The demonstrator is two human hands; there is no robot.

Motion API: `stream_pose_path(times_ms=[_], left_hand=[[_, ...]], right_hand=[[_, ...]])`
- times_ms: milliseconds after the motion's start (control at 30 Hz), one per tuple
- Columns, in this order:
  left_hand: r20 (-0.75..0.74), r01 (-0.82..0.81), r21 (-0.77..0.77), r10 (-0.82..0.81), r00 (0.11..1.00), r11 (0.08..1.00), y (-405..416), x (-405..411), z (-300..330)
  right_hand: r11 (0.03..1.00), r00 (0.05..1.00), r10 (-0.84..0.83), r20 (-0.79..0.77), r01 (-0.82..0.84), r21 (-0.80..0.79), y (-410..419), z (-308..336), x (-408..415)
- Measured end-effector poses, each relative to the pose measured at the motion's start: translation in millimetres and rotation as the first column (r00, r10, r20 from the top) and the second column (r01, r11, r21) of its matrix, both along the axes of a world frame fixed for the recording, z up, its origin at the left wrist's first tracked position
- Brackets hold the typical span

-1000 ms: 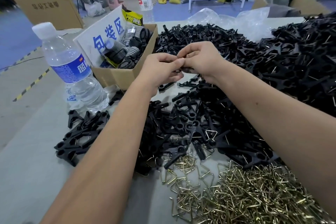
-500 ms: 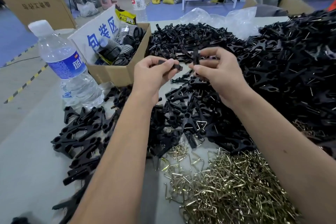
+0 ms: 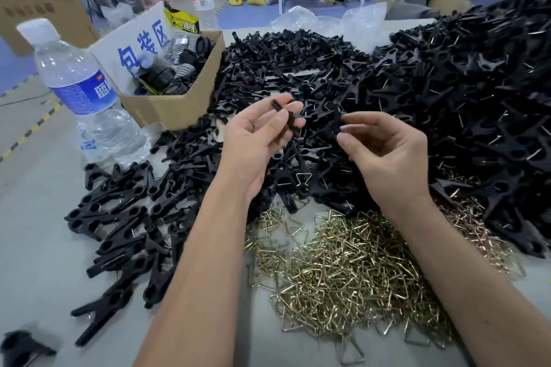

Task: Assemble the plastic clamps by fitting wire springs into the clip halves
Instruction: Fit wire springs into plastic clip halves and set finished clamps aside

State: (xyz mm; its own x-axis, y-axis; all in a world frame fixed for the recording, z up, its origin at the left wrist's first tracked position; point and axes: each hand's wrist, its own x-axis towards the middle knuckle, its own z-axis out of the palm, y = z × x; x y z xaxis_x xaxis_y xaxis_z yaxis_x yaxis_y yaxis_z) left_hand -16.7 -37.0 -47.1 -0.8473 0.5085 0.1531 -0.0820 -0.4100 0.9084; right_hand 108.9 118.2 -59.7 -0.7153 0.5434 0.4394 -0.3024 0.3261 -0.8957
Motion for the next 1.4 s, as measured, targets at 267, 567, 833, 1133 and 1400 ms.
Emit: stream_pose_path(times_ms=[267, 567, 833, 1133, 1400], left_hand=[[-0.087, 0.069, -0.162, -0.084, 0.993, 0.984, 8.2, 9.1, -5.8], [-0.069, 0.097, -0.161, -0.11, 0.992, 0.982, 10.4, 10.5, -7.7], [-0.061, 0.076, -0.158, -0.087, 0.994, 0.985, 12.0, 14.5, -8.3], [-0.131, 0.0, -0.217, -0.03, 0.991, 0.976, 18.0, 16.2, -11.2], [-0.159, 0.195, -0.245, -0.238, 0.958, 0.95, 9.2, 12.7, -7.7]], right_hand=[[0.994, 0.998, 0.053, -0.038, -0.056, -0.09, -1.9, -7.7, -1.8], [0.993, 0.994, 0.105, -0.041, -0.107, -0.049, -2.1, -10.4, -3.4], [0.993, 0.993, 0.11, -0.046, -0.112, -0.048, -3.0, -11.3, -4.0], [0.989, 0.993, 0.116, -0.007, -0.116, -0.095, -0.6, -10.5, -1.7], [0.985, 0.996, 0.085, -0.033, -0.089, -0.15, -3.4, -7.4, 1.6]])
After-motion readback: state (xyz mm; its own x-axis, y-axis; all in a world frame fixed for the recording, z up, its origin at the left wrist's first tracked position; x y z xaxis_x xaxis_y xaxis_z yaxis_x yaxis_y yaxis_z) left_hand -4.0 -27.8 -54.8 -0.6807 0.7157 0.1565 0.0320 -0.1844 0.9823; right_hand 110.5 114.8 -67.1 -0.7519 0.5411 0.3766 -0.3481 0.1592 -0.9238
